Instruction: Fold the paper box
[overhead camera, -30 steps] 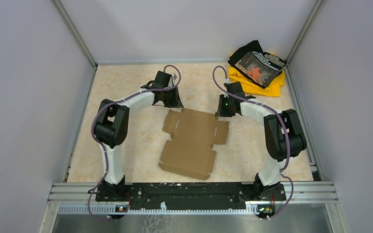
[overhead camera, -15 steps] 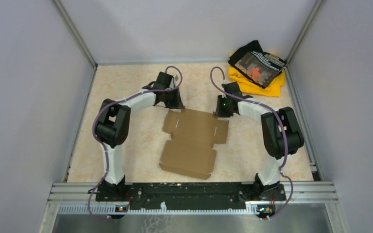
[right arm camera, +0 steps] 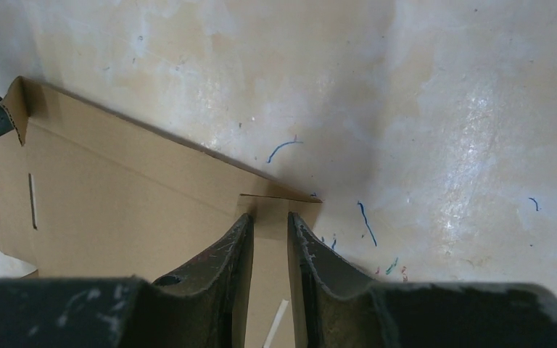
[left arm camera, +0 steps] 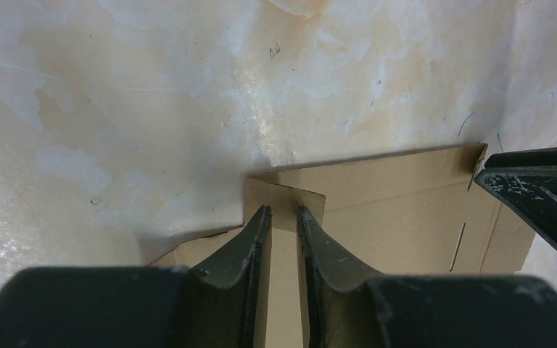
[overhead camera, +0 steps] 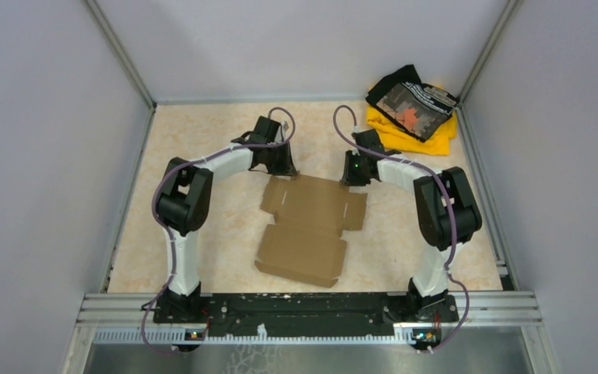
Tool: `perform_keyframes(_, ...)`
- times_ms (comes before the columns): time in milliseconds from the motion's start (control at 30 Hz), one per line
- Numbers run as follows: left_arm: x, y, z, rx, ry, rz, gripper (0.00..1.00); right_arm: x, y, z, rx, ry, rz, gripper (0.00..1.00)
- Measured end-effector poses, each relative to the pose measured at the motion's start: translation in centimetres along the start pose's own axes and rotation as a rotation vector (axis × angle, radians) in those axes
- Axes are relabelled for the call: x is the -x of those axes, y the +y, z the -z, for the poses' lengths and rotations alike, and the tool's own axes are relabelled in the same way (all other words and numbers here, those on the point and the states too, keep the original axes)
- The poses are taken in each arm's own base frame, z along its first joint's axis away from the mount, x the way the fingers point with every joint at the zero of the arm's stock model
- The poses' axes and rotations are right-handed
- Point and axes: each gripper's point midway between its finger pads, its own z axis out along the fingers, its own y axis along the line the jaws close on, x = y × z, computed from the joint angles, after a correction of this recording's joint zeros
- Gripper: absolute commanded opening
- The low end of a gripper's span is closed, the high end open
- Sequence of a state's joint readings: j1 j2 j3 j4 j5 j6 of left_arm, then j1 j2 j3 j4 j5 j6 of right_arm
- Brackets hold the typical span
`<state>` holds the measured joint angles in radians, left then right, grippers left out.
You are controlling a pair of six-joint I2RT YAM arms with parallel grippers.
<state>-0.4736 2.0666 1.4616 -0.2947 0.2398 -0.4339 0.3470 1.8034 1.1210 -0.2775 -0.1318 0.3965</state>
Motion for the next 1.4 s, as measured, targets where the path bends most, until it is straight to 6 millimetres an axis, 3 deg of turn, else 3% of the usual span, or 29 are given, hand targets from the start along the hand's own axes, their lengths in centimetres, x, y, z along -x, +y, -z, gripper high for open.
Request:
perform_keyframes(767, 0.1, -0.4, -0.9, 0.017, 0.007, -0.013, 0.26, 0.2, 0.2, -1.3, -0.054, 0.009, 0.030, 0.24)
perform_keyframes(1400, -0.2, -0.2, -1.8, 0.099, -0.004, -0.043, 0.26, 0.9, 0.6, -2.3, -0.208, -0.007, 0.130, 0.24)
